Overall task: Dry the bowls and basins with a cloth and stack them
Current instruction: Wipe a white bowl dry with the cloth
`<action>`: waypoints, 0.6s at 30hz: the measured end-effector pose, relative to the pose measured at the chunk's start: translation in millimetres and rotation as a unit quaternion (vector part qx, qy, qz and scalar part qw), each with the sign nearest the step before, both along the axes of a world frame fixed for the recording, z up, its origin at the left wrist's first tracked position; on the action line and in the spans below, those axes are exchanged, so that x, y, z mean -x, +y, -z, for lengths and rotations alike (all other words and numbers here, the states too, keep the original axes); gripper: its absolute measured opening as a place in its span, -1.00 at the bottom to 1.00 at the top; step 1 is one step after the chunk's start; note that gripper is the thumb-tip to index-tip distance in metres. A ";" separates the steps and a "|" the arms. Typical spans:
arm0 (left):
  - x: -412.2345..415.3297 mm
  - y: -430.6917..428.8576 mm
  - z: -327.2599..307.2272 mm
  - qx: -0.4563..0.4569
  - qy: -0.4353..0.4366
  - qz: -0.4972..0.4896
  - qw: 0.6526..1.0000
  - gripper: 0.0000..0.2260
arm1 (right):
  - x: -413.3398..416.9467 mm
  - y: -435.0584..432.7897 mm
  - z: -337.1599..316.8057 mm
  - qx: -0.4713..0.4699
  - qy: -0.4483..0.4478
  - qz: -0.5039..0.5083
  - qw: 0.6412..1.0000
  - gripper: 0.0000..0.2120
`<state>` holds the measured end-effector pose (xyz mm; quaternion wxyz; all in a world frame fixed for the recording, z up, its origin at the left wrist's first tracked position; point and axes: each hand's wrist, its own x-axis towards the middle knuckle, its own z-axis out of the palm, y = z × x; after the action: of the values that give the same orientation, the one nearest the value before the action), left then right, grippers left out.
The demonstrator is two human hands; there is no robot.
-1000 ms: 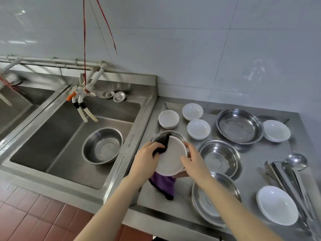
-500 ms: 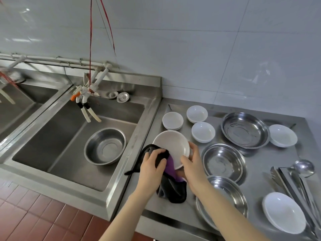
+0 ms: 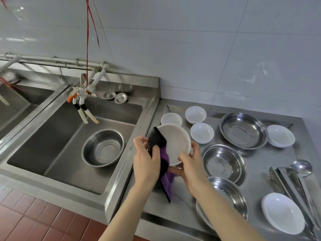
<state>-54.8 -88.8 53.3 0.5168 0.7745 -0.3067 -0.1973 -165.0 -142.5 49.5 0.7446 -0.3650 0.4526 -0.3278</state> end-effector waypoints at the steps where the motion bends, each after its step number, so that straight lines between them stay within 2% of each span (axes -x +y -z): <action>1: 3.9 1.1 -5.3 0.022 0.013 0.011 1.000 -0.74 | -1.0 -1.0 -5.6 0.007 -0.010 0.002 1.000 -0.58; 4: 3.2 -0.6 -20.4 0.062 0.027 0.032 0.997 -0.63 | -3.2 -4.9 -19.0 0.039 0.003 -0.013 0.999 -0.60; 8: -16.1 -13.3 -26.2 0.044 0.009 0.048 0.998 -0.60 | -2.0 -13.8 -35.8 0.132 0.082 -0.063 0.986 -0.55; 12: -34.9 -22.8 -28.3 -0.007 -0.076 0.114 0.991 -0.62 | 3.3 -37.9 -45.1 0.255 0.226 -0.169 0.925 -0.55; 14: -40.0 -26.1 -30.1 -0.037 -0.119 0.171 0.977 -0.60 | 4.7 -48.9 -47.2 0.268 0.262 -0.203 0.904 -0.53; 16: -41.9 -28.5 -34.5 -0.056 -0.152 0.208 0.965 -0.55 | 4.8 -51.9 -49.2 0.266 0.261 -0.203 0.906 -0.52; 18: -38.5 -28.2 -42.8 -0.027 -0.159 0.191 0.968 -0.48 | 1.6 -49.1 -48.4 0.258 0.220 -0.151 0.928 -0.53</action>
<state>-16.3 -117.0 96.1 0.3931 0.7368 -0.5217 -0.1747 -166.6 -191.6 97.8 0.5469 -0.6719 0.4442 -0.2284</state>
